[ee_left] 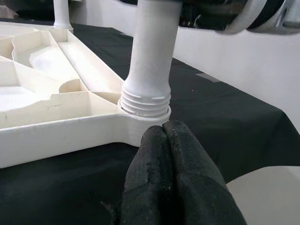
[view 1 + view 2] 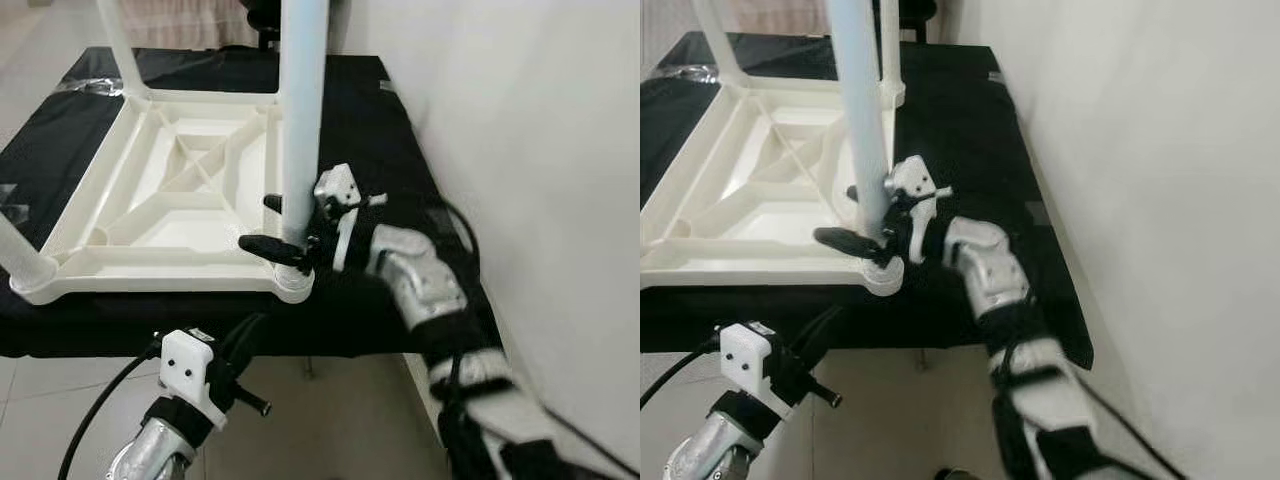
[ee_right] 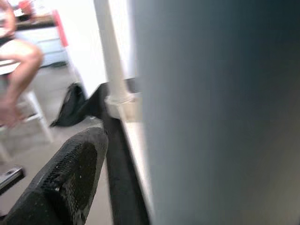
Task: Building children table
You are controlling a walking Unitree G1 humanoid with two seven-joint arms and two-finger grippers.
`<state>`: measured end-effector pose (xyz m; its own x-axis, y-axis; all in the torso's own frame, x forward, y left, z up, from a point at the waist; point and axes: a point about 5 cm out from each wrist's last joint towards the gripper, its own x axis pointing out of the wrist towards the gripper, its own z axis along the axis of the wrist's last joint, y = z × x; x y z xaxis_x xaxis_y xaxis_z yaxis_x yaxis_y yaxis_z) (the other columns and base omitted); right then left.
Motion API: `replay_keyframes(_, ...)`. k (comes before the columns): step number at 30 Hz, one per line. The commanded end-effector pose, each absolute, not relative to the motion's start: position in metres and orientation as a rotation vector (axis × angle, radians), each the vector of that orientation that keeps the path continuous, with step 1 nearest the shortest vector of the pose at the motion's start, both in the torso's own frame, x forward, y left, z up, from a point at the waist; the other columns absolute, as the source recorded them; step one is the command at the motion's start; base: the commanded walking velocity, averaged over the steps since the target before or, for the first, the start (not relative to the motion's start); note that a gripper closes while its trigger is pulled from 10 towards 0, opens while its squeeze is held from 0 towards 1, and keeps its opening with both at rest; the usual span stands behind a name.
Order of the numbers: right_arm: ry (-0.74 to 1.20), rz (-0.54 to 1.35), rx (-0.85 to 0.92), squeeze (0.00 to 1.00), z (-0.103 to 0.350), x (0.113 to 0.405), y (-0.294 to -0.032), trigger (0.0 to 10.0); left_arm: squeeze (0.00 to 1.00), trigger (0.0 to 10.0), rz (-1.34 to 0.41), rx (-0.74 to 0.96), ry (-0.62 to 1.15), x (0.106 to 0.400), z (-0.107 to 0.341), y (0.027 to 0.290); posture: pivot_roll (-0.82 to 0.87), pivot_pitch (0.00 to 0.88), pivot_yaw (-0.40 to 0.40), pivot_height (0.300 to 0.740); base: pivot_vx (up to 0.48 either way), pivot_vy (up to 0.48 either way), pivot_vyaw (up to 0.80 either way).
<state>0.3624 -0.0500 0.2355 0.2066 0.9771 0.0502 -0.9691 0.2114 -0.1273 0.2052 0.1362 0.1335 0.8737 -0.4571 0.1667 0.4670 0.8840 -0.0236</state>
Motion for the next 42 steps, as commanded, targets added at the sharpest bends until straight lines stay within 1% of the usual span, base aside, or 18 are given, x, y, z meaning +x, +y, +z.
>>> replay_keyframes(1, -0.109, 1.392, -0.074, 0.00, 0.230, 0.362, -0.048, 3.1, 0.00, 10.0, -0.480, -0.067, -0.145, 0.204, 0.128, 0.133, 0.12, 0.151, -0.133, 0.740, 0.000, 0.000, 0.00)
replay_keyframes(2, -0.109, 1.397, -0.067, 0.00, 0.232, 0.364, -0.049, 0.0, 0.00, 10.0, -0.481, -0.067, -0.145, 0.204, 0.128, 0.133, 0.12, 0.151, -0.133, 0.740, 0.000, 0.000, 0.00)
replay_keyframes(11, -0.112, 1.440, -0.072, 0.00, 0.235, 0.365, -0.060, 0.0, 0.00, 10.0, -0.483, -0.076, -0.147, 0.204, 0.127, 0.130, 0.09, 0.153, -0.120, 0.740, 0.000, 0.000, 0.00)
replay_keyframes(17, -0.152, 1.299, -0.110, 0.00, 0.224, 0.366, -0.074, 0.0, 0.00, 10.0, -0.482, -0.074, -0.147, 0.202, 0.128, 0.131, 0.07, 0.178, -0.115, 0.740, 0.000, 0.000, 0.00)
replay_keyframes(18, -0.129, 1.126, -0.054, 0.00, 0.215, 0.368, -0.075, 0.0, 0.00, 10.0, -0.482, -0.073, -0.148, 0.202, 0.128, 0.132, 0.07, 0.184, -0.116, 0.740, 0.000, 0.000, 0.00)
replay_keyframes(19, -0.088, 0.826, -0.042, 0.00, 0.196, 0.367, -0.075, 0.0, 0.00, 10.0, -0.480, -0.071, -0.148, 0.202, 0.129, 0.133, 0.05, 0.192, -0.110, 0.740, 0.000, 0.000, 0.00)
replay_keyframes(20, -0.088, 0.826, -0.042, 0.00, 0.196, 0.367, -0.075, 0.0, 0.00, 10.0, -0.480, -0.071, -0.148, 0.202, 0.129, 0.133, 0.05, 0.192, -0.110, 0.740, 0.000, 0.000, 0.00)
replay_keyframes(21, -0.061, 0.605, -0.040, 0.00, 0.185, 0.364, -0.078, 0.0, 0.00, 10.0, -0.479, -0.070, -0.149, 0.202, 0.130, 0.135, 0.04, 0.195, -0.103, 0.740, 0.000, 0.000, 0.00)
replay_keyframes(22, -0.015, 0.549, -0.057, 0.00, 0.163, 0.343, -0.065, 0.0, 0.00, 10.0, -0.482, -0.070, -0.150, 0.203, 0.131, 0.136, 0.04, 0.200, -0.095, 0.740, 0.000, 0.000, 0.00)
replay_keyframes(24, 0.045, 0.603, -0.041, 0.00, 0.142, 0.316, -0.042, 0.0, 0.00, 10.0, -0.489, -0.069, -0.151, 0.206, 0.131, 0.136, 0.04, 0.203, -0.089, 0.740, 0.000, 0.000, 0.00)
replay_keyframes(26, 0.071, 0.632, -0.022, 0.00, 0.137, 0.310, -0.034, 0.0, 0.00, 10.0, -0.493, -0.068, -0.151, 0.206, 0.131, 0.136, 0.04, 0.203, -0.089, 0.740, 0.000, 0.000, 0.00)
replay_keyframes(31, -0.016, 0.685, -0.068, 0.00, 0.153, 0.322, -0.026, 0.0, 0.00, 10.0, -0.489, -0.077, -0.149, 0.210, 0.129, 0.138, 0.02, 0.174, -0.073, 0.740, 0.000, 0.000, 0.00)
replay_keyframes(32, -0.044, 0.695, -0.072, 0.00, 0.161, 0.328, -0.025, 9.6, 0.00, 10.0, -0.490, -0.078, -0.148, 0.212, 0.128, 0.138, 0.03, 0.169, -0.074, 0.740, 0.000, 0.000, 0.00)
replay_keyframes(33, -0.050, 0.691, -0.071, 0.00, 0.163, 0.330, -0.025, 10.0, 0.00, 10.0, -0.491, -0.077, -0.148, 0.212, 0.128, 0.137, 0.03, 0.169, -0.074, 0.740, 0.000, 0.000, 0.00)
replay_keyframes(35, -0.057, 0.717, -0.048, 0.00, 0.168, 0.330, -0.022, 10.0, 0.00, 10.0, -0.490, -0.075, -0.149, 0.213, 0.128, 0.137, 0.03, 0.165, -0.076, 0.740, 0.000, 0.000, 0.00)
replay_keyframes(36, -0.087, 0.824, -0.022, 1.00, 0.178, 0.329, -0.016, 10.0, 0.00, 10.0, -0.486, -0.071, -0.152, 0.214, 0.128, 0.137, 0.03, 0.159, -0.078, 0.740, 0.000, 0.000, 0.00)
replay_keyframes(41, -0.165, 1.116, -0.040, 1.00, 0.205, 0.326, -0.014, 10.0, 0.00, 10.0, -0.476, -0.066, -0.154, 0.216, 0.127, 0.138, 0.04, 0.150, -0.081, 0.740, 0.000, 0.000, 0.00)
replay_keyframes(42, -0.182, 1.200, -0.103, 0.49, 0.207, 0.327, -0.018, 10.0, 0.00, 10.0, -0.475, -0.065, -0.154, 0.216, 0.127, 0.138, 0.04, 0.146, -0.081, 0.740, 0.000, 0.000, 0.00)
